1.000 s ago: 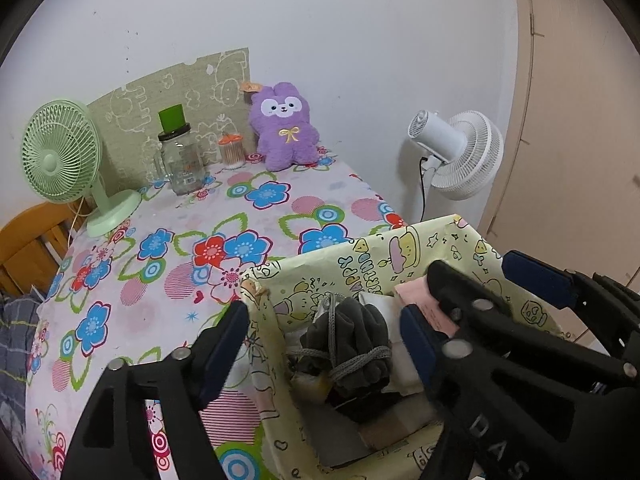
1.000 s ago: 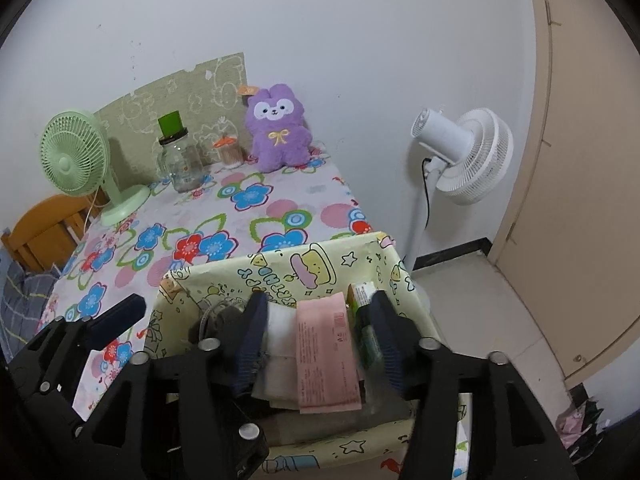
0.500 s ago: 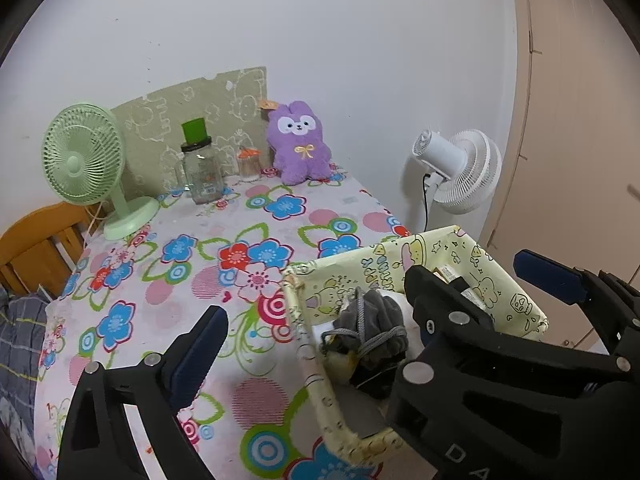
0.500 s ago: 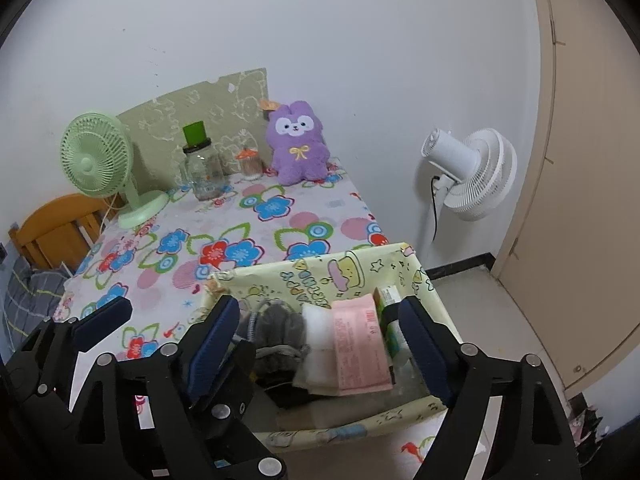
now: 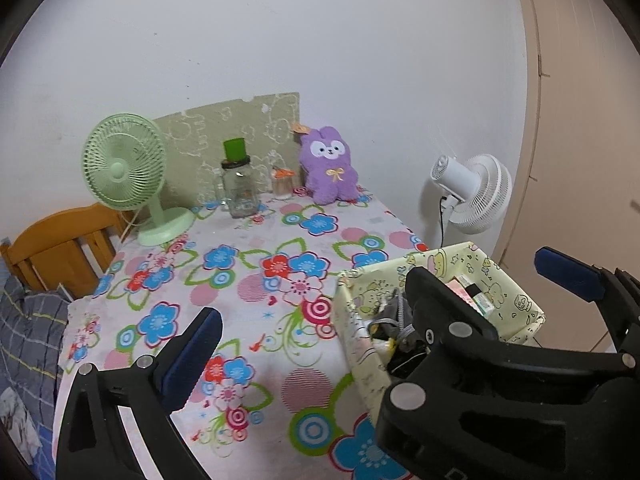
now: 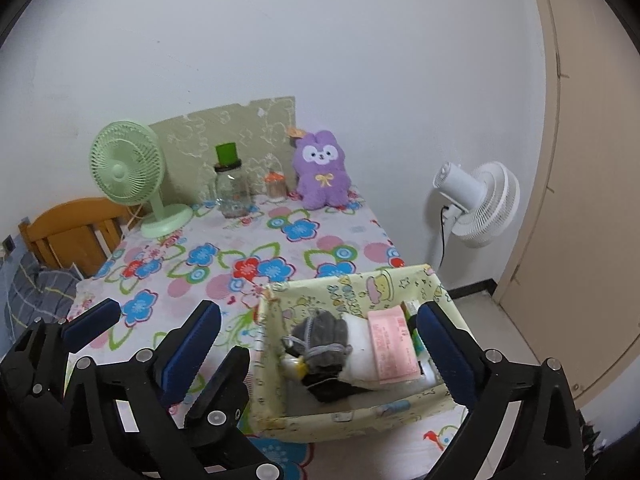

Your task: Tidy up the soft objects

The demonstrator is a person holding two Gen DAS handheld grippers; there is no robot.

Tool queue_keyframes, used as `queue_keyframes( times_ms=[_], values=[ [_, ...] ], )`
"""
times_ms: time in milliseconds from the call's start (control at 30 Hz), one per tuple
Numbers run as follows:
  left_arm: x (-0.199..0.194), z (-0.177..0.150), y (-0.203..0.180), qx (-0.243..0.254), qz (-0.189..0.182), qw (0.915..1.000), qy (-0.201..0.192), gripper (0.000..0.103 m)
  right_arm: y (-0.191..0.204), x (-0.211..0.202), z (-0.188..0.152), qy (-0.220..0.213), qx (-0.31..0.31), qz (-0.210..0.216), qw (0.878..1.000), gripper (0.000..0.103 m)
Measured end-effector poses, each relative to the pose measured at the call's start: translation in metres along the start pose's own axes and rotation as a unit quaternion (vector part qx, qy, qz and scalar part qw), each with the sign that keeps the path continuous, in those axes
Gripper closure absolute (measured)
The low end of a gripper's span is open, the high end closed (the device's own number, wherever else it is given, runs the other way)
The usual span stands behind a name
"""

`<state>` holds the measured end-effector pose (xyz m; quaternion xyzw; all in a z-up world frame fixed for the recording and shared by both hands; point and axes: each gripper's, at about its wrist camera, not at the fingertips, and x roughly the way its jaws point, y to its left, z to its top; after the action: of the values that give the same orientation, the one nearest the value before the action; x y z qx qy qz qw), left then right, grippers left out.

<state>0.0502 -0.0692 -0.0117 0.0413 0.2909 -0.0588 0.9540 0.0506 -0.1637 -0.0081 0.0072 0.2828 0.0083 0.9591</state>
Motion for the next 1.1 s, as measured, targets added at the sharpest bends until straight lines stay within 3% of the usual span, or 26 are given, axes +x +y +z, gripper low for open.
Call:
queue_keyframes(
  times_ms=[467,1100],
  values=[
    [-0.051,-0.007,0.038,-0.015,0.042,0.9982,-0.039,0.0,0.046,-0.045,-0.001,-0.039,-0.015,0.037,0.998,0.0],
    [-0.102,-0.021,0.087,-0.056,0.083,0.9922,-0.075,0.0,0.073,-0.093,-0.008,-0.08,-0.017,0.057,0.995,0.0]
  ],
)
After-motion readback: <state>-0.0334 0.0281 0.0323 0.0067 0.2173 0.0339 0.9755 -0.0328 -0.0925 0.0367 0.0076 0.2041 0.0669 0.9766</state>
